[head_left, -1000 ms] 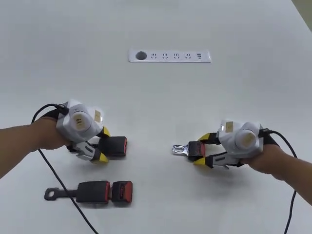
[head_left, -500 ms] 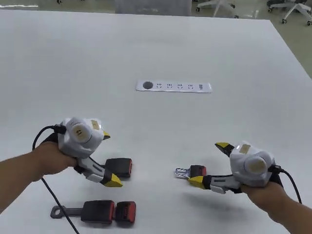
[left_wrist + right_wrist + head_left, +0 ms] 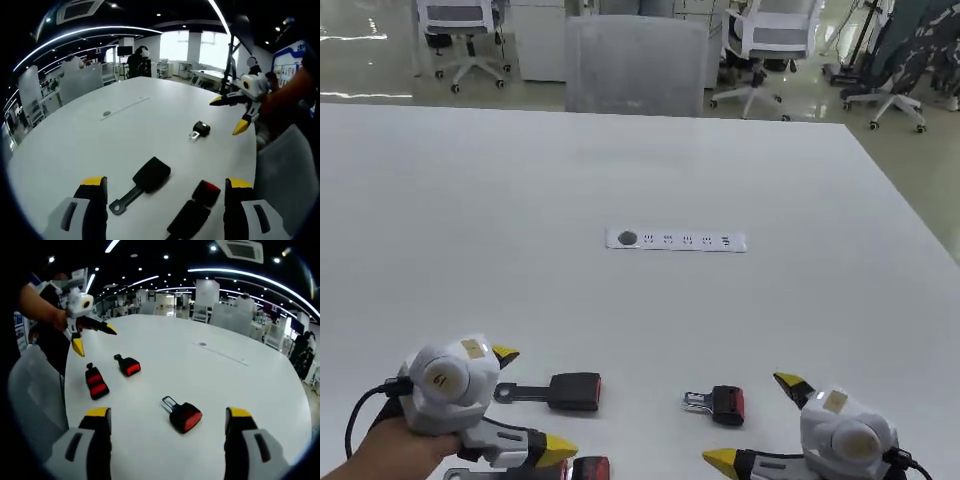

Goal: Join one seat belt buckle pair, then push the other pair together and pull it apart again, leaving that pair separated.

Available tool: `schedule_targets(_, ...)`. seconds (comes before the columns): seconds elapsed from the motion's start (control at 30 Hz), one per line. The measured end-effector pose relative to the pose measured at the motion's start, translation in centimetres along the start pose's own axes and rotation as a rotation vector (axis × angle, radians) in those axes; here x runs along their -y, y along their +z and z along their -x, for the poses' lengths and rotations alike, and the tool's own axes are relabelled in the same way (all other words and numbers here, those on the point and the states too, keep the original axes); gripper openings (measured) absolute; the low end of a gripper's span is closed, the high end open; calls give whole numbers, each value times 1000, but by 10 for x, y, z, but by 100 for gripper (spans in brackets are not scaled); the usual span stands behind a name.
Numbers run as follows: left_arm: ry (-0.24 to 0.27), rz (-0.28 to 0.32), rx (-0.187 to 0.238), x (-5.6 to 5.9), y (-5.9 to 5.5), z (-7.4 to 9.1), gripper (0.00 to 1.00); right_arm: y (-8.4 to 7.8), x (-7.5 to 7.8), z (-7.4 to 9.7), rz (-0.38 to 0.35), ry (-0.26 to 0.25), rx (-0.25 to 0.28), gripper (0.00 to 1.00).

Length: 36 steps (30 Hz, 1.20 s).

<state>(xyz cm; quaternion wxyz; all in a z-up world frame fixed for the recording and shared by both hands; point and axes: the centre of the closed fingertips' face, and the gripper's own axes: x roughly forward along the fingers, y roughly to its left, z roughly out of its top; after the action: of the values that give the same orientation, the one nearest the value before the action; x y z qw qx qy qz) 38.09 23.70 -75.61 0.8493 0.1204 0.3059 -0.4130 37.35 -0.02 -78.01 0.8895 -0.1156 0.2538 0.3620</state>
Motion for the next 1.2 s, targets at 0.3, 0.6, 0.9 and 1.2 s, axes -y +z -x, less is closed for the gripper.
schedule_targets(0.3, 2, 10, 56, 16, -13, 33, 100, 5, -34, 24, 50, 14, 34, 98)
schedule_targets(0.6, -16, -13, 70, 25, -27, 55, 100, 0, -47, 37, 92, 18, 18, 99)
schedule_targets(0.9, 40, 38, 119, 11, -24, 72, 100, -2, -31, 48, 24, -51, 34, 99)
schedule_targets(1.2, 47, 37, 120, 11, -21, 68, 100, -2, -25, 52, 0, -77, 49, 99)
